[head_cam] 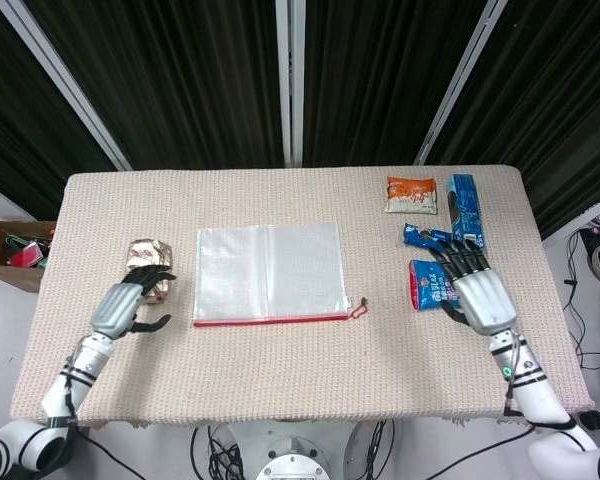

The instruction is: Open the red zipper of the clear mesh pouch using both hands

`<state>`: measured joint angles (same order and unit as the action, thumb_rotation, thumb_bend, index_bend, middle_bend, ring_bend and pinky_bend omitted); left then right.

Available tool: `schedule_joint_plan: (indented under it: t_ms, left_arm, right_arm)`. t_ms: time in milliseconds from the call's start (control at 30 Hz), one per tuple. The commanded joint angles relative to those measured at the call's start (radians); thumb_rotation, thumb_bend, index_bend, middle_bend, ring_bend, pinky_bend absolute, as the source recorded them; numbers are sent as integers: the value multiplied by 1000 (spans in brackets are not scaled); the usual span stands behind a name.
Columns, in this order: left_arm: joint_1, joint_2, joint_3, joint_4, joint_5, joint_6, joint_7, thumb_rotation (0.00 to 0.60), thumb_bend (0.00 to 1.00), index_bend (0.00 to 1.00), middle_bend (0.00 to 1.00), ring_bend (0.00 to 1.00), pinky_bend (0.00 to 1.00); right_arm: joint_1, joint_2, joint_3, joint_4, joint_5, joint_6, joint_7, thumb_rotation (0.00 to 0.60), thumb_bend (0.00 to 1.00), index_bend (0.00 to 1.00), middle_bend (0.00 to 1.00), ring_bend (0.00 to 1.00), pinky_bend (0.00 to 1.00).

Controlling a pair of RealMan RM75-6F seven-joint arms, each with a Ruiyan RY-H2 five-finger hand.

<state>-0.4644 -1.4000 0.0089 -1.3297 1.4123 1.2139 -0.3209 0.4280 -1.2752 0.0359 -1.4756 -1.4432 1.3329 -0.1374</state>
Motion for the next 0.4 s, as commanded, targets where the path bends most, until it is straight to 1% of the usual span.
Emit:
schedule_joint_plan:
  t_ms: [33, 67, 167, 267, 400]
  left_arm:
    - [127, 84, -17, -100, -108, 133, 202, 600, 243, 224, 132, 94, 111]
    - [154, 97, -14, -106, -112, 168, 228, 600, 240, 224, 132, 94, 111]
    - [205, 117, -4, -123, -102, 237, 279, 600, 231, 225, 132, 94, 111]
    - [249, 138, 5, -154, -81, 294, 297, 600, 227, 225, 132, 94, 111]
    - [298, 160, 17, -199, -59, 350, 325, 600, 224, 225, 132, 94, 111]
  right_arm:
    - [-77, 60, -2, -53, 20, 71, 58, 600, 211, 25, 80, 0, 0]
    - [-108, 78, -9, -65, 24, 97, 96, 600, 213, 31, 81, 0, 0]
    - [-161, 112, -32, -78, 9, 131, 188, 600, 230, 42, 79, 0, 0]
    - [-204, 133, -52, -81, -20, 167, 255, 600, 237, 42, 76, 0, 0]
    - [-244, 139, -66, -71, -52, 204, 282, 600, 241, 47, 73, 0, 0]
